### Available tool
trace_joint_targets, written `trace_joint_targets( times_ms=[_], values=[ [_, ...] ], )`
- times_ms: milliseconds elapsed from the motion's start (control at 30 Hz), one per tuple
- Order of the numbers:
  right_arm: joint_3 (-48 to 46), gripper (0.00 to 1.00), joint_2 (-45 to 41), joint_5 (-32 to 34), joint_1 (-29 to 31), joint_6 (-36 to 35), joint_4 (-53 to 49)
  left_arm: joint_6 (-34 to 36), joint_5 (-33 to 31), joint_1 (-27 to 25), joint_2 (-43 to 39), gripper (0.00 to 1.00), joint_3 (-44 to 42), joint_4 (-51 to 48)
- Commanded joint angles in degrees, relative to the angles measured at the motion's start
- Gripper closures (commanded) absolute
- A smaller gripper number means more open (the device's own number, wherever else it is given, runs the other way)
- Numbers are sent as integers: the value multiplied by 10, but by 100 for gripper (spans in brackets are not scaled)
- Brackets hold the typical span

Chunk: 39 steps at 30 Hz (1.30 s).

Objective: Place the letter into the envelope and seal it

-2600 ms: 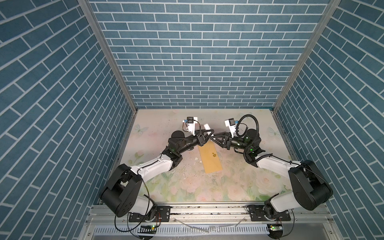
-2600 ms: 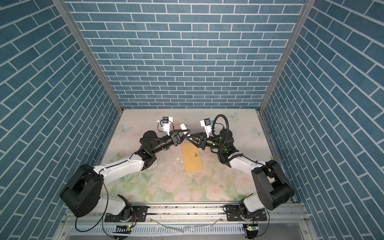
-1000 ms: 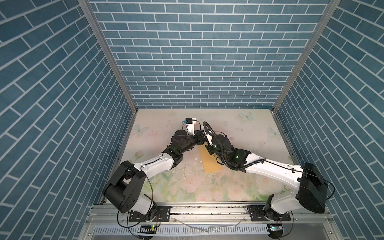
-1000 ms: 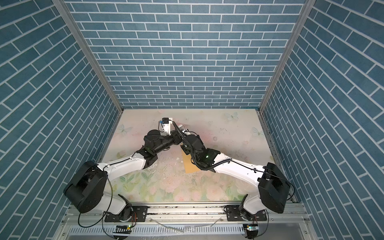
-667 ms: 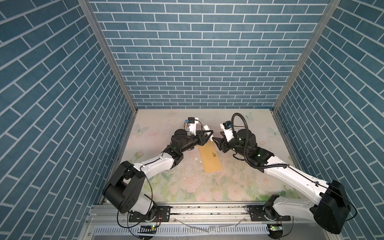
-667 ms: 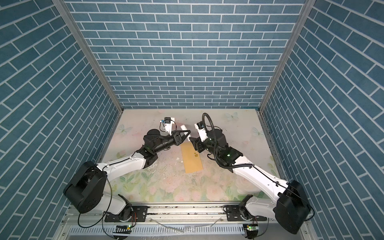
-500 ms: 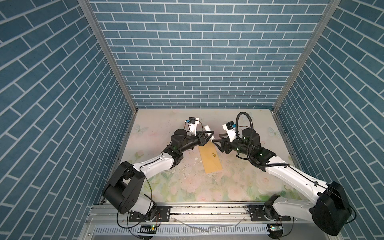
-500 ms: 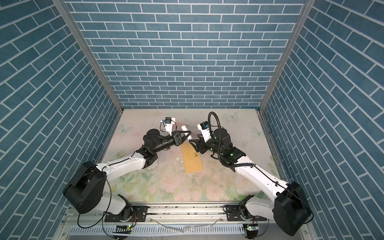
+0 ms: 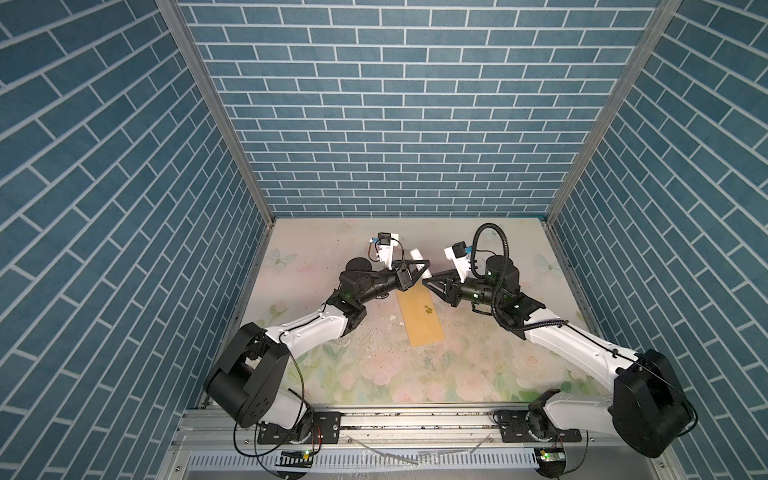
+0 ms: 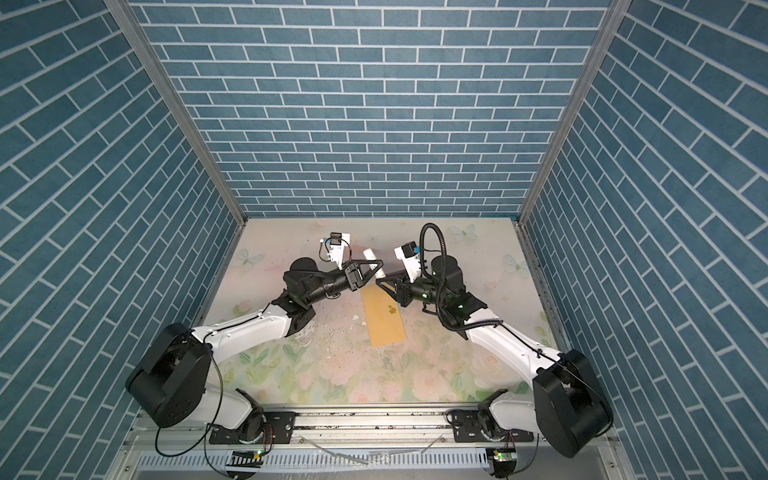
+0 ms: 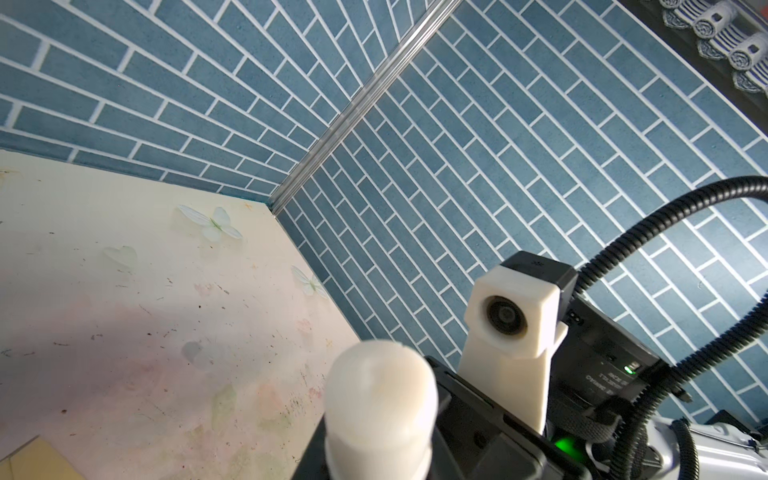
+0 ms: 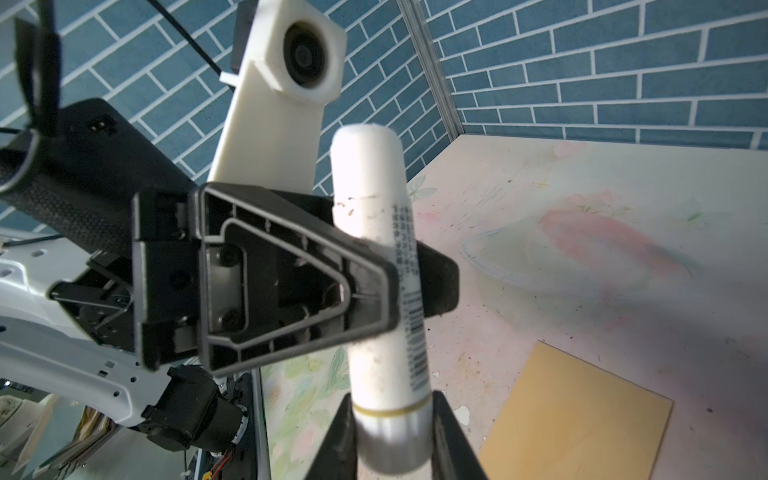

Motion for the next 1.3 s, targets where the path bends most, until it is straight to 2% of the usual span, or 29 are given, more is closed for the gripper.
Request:
trace_joint_targets(
  times_ms=[0,133,200,300,400,500,567,700,767,867,933,1033,1133,1200,1267],
  values=[
    [-3,81,8,-17,0,24,44,3,7,1,-8,100,10,22],
    [-4,91,6,11,0,44,56,5,-2,1,-10,100,0,21],
    [-4,95,2,44,0,50,49,11,-12,0,-13,100,-6,14],
    [8,100,-7,128,1,47,1,35,-33,-1,-20,100,-5,-31],
    [13,100,-24,287,22,19,-44,54,-56,-2,-23,100,1,-68],
    [53,100,-18,512,93,-79,-124,63,-71,-5,-18,100,10,-96],
    [82,100,8,646,146,-148,-136,68,-78,-8,-14,100,14,-107],
    [123,100,68,810,204,-235,-125,64,-82,-12,-8,100,18,-107],
    [131,100,101,896,229,-295,-84,64,-87,-14,-11,100,17,-112],
    [133,100,147,976,252,-390,0,66,-89,-14,-11,100,18,-119],
    [136,100,164,989,256,-419,24,66,-89,-14,-10,100,21,-121],
    [129,100,150,956,255,-393,10,68,-86,-14,-10,100,27,-127],
    [95,80,86,810,243,-325,-39,69,-83,-12,-10,100,29,-128],
    [66,55,38,675,216,-274,-63,67,-72,-9,-10,100,30,-126],
    [37,40,-5,514,170,-219,-79,62,-59,-4,-15,100,33,-126]
  ],
)
